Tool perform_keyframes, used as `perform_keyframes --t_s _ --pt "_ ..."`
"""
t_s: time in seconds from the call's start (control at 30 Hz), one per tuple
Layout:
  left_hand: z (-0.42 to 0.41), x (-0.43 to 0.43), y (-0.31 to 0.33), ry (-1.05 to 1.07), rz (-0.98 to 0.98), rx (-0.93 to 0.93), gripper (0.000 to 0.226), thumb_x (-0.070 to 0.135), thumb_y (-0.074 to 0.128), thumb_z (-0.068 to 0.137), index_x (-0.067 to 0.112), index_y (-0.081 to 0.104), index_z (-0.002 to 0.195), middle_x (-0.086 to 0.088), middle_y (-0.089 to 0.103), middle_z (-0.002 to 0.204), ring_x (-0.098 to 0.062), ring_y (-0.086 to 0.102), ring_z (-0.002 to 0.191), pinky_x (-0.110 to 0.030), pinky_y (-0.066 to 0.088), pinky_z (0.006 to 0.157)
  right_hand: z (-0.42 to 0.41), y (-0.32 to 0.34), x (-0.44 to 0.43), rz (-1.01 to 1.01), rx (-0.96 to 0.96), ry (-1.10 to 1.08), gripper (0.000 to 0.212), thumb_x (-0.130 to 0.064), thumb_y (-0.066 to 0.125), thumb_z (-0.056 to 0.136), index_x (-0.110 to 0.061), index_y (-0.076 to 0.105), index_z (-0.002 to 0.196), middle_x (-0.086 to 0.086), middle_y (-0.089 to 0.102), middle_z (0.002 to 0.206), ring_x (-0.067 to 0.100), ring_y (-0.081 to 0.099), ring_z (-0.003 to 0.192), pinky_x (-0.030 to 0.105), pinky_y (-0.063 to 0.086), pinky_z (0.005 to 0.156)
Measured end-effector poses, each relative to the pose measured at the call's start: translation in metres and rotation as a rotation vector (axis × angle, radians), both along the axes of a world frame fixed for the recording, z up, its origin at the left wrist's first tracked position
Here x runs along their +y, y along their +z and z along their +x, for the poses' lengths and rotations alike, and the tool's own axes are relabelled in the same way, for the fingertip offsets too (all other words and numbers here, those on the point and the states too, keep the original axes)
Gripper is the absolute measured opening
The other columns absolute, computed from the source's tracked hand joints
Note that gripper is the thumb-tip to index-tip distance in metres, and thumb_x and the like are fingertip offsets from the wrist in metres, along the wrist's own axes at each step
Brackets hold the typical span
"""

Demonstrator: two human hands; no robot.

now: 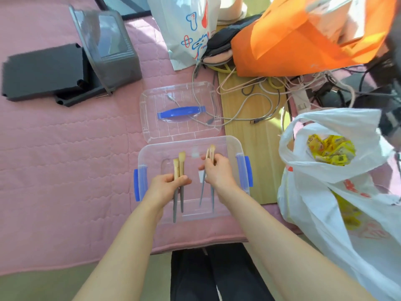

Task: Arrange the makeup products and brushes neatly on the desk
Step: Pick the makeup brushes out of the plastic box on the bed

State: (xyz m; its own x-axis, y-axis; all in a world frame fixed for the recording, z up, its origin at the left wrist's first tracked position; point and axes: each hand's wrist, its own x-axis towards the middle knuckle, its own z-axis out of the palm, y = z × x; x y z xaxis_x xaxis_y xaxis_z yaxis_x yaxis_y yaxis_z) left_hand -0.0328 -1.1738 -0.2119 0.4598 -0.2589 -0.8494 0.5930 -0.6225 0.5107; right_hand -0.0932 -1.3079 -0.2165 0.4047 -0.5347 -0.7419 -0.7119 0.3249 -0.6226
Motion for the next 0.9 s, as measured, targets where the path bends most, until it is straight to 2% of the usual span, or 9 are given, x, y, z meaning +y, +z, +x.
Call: perform_keyframes --t_s 0.1,0.17,0.3,0.47,0.73,0.83,0.9 --pt "-0.012 0.005 0.03 0.104 -0.065 0.018 0.013 0.028 0.066 0.089 0.019 0.074 0.092 0.008 0.075 0.093 -0.014 0.067 0.095 -0.033 0.051 0.087 -0.007 0.041 -0.007 0.123 -0.063 0.019 0.021 -0.016 0.043 0.097 -0.018 0.063 0.098 -0.003 0.066 0.077 0.013 0.051 0.071 0.027 0.042 0.06" --pt "-0.021 0.009 0.052 0.174 -0.111 0.035 0.013 0.027 0.064 0.09 0.018 0.073 0.095 0.005 0.075 0.095 -0.015 0.07 0.094 -0.036 0.053 0.086 -0.013 0.07 -0.008 0.227 -0.096 0.013 0.021 -0.016 0.044 0.098 -0.014 0.063 0.104 -0.001 0.066 0.079 0.012 0.055 0.073 0.023 0.043 0.06" --pt "-0.043 0.02 0.098 0.309 -0.208 0.057 0.021 0.025 0.062 0.091 0.011 0.068 0.106 -0.001 0.075 0.099 -0.019 0.071 0.092 -0.035 0.055 0.078 -0.031 0.126 -0.004 0.444 -0.181 0.033 0.02 -0.019 0.044 0.1 -0.012 0.061 0.109 0.005 0.065 0.085 0.022 0.067 0.083 0.041 0.054 0.075" --pt "-0.077 0.036 0.156 0.425 -0.285 0.043 0.022 0.022 0.06 0.093 0.009 0.065 0.111 -0.006 0.074 0.099 -0.025 0.072 0.089 -0.034 0.058 0.073 -0.056 0.18 0.009 0.529 -0.231 0.141 0.021 -0.018 0.045 0.1 -0.01 0.059 0.112 0.01 0.061 0.088 0.027 0.065 0.085 0.055 0.054 0.085" --pt "-0.14 0.072 0.23 0.632 -0.338 -0.031 0.023 0.019 0.06 0.093 0.007 0.063 0.112 -0.01 0.074 0.099 -0.027 0.072 0.085 -0.032 0.058 0.07 -0.095 0.238 0.039 0.567 -0.203 0.391 0.024 -0.002 0.051 0.095 -0.004 0.058 0.117 0.01 0.064 0.083 0.021 0.065 0.078 0.047 0.056 0.083" --pt "-0.169 0.086 0.249 0.77 -0.358 -0.036 0.022 0.018 0.06 0.093 0.004 0.064 0.11 -0.019 0.071 0.099 -0.033 0.07 0.083 -0.037 0.059 0.072 -0.109 0.255 0.052 0.588 -0.187 0.457 0.023 0.0 0.053 0.094 0.0 0.058 0.116 0.009 0.065 0.081 0.017 0.066 0.074 0.035 0.058 0.07" --pt "-0.186 0.094 0.26 0.848 -0.379 -0.034 0.022 0.017 0.06 0.093 0.003 0.064 0.109 -0.021 0.07 0.097 -0.032 0.068 0.079 -0.036 0.058 0.071 -0.116 0.264 0.061 0.591 -0.181 0.509 0.022 0.001 0.052 0.094 0.001 0.058 0.115 0.007 0.065 0.079 0.015 0.066 0.071 0.03 0.056 0.066"
